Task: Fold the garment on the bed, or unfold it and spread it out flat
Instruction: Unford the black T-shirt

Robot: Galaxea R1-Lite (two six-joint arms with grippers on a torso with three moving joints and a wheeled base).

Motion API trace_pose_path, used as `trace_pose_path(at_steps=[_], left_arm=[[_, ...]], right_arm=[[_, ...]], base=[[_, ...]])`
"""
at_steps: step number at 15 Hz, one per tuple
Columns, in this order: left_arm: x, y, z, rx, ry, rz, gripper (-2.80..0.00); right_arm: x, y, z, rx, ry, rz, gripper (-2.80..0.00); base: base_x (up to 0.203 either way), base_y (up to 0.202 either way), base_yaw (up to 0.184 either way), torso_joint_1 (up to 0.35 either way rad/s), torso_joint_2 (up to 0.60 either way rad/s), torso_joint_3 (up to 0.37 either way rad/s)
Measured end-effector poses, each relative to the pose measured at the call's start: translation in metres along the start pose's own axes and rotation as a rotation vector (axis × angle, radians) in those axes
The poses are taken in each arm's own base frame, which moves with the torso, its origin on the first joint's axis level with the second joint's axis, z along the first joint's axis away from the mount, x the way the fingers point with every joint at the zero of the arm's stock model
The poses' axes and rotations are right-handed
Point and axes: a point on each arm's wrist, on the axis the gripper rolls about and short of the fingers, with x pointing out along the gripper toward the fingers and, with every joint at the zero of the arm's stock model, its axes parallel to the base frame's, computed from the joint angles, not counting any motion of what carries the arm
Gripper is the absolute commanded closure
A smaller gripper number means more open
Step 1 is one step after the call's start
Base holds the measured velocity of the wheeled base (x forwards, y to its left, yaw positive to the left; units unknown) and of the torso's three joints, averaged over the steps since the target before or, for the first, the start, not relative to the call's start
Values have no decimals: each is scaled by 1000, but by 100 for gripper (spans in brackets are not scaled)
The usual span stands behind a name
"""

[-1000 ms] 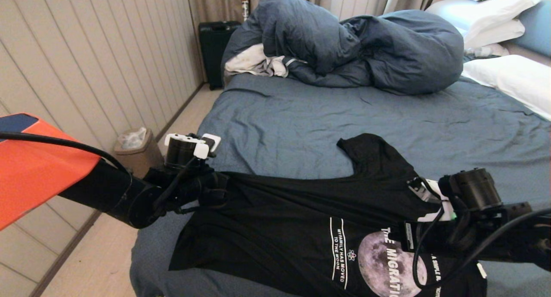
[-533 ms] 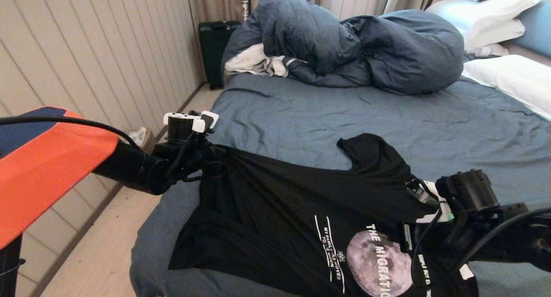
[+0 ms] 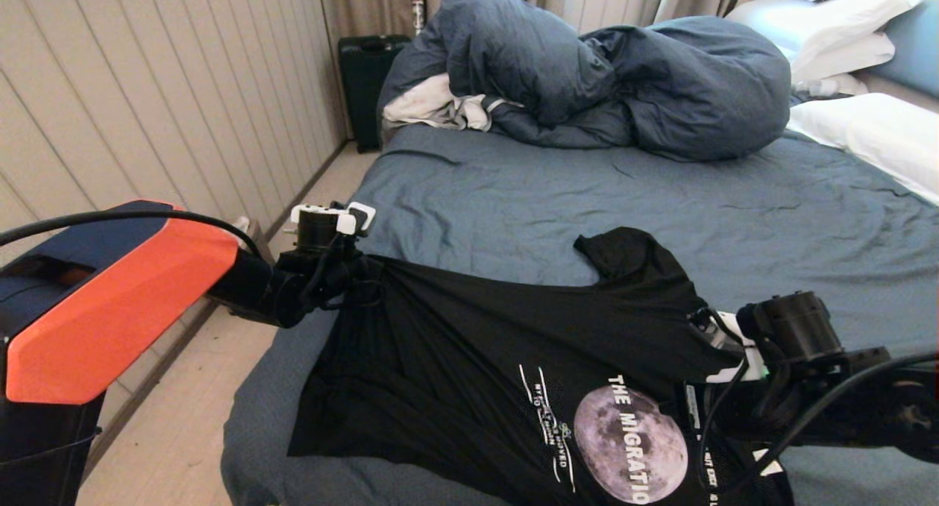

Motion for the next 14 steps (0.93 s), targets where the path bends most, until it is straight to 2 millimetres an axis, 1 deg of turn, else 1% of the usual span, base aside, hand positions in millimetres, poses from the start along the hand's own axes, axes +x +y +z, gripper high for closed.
trace_pose_path(at_steps=[1,4,8,11,13,14], left_arm=[[0,-1,-2,18,7,-1,-280],[-1,0,-2,23,9,11,-280],[-8,7,11,10,-27,63,-280],[-26,14,25,-19,-51,80,-280],[-39,17,28,-23,-45,83,-280],[-43,21,28,-21,-42,91,-280]], right_arm=[[0,0,0,0,1,0,0],[1,0,0,0,5,-1,0],[1,0,0,0,2,0,0],[0,0,0,0,0,1,0],[0,0,0,0,-2,1,0],[-1,0,0,0,-3,2,0]], base=[[0,0,0,0,0,0],[0,0,0,0,0,0],[0,0,0,0,0,0],[0,0,0,0,0,0],[0,0,0,0,0,0],[0,0,0,0,0,0]])
